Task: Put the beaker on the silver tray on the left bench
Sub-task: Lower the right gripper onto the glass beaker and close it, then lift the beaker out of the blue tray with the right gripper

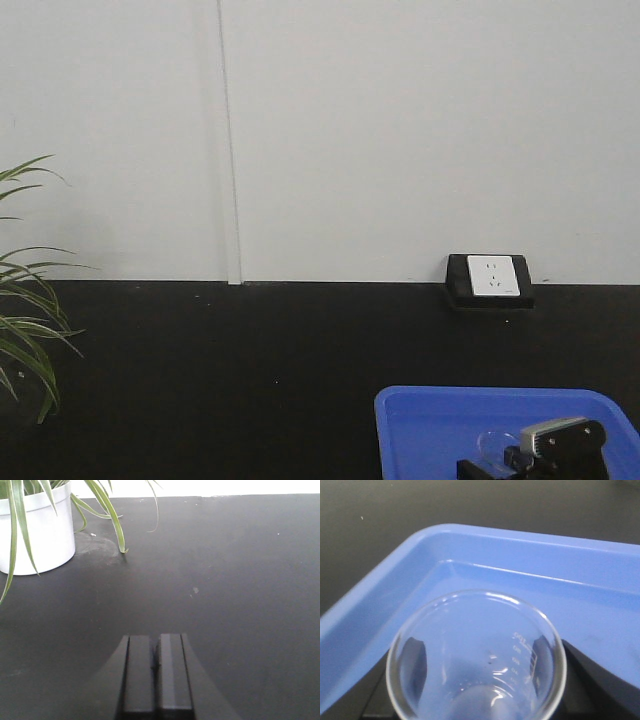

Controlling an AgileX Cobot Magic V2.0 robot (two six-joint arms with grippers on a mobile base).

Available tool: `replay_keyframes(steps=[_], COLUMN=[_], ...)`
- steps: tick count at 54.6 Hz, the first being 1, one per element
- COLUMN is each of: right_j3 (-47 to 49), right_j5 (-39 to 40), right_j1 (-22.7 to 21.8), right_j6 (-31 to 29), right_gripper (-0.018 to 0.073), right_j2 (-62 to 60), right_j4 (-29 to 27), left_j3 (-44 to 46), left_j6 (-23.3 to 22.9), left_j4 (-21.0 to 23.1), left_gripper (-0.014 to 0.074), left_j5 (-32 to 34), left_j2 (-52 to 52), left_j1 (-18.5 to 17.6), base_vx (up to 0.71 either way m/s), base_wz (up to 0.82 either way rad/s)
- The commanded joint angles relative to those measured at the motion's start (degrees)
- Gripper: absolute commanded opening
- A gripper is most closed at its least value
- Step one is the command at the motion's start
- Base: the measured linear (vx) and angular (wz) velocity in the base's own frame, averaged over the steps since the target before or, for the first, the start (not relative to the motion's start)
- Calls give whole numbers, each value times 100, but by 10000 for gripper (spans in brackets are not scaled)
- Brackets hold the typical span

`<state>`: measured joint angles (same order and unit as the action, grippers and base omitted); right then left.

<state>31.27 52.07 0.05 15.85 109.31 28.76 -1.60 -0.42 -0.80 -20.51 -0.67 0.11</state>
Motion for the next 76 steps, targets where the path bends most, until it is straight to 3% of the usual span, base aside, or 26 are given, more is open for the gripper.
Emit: replay_keyframes(steps=[1,11,27,34,40,45,51,76], right_j3=[115,115,470,1145,1635,1785,1762,1762], right_j5=[513,-231,-853,-1310,-1859,-2368,-2577,-2526], right_j1=[-21,-21,-5,533,1264,1759,2008,2036], right_j6=[240,809,2826,4173,4845,4957,4951,4952], right_gripper=[-20,-12,-7,-6,-6,-6,-6,-6], right_j2=[-633,-1802,-3735,-4106,-4111,-4111,-4111,-4111], right_j4=[150,1089,2793,3584,4227,4425,4455,4472], left_j3=[-188,-188,-188,-188,-188,-188,-188,-188], left_j6=[-5,-5,-5,-5,-5,-5,-5,-11], left_j4=[5,5,5,5,5,5,5,5], left_gripper=[1,1,1,1,1,1,1,1], left_j5=[470,470,470,470,470,470,470,470], left_j2=[-91,-91,-91,-91,-91,-91,-91,-91], left_j1=[-16,-16,-16,-16,-16,-16,-16,-16], base_vx=[0,0,0,0,0,0,0,0], base_wz=[0,0,0,0,0,0,0,0])
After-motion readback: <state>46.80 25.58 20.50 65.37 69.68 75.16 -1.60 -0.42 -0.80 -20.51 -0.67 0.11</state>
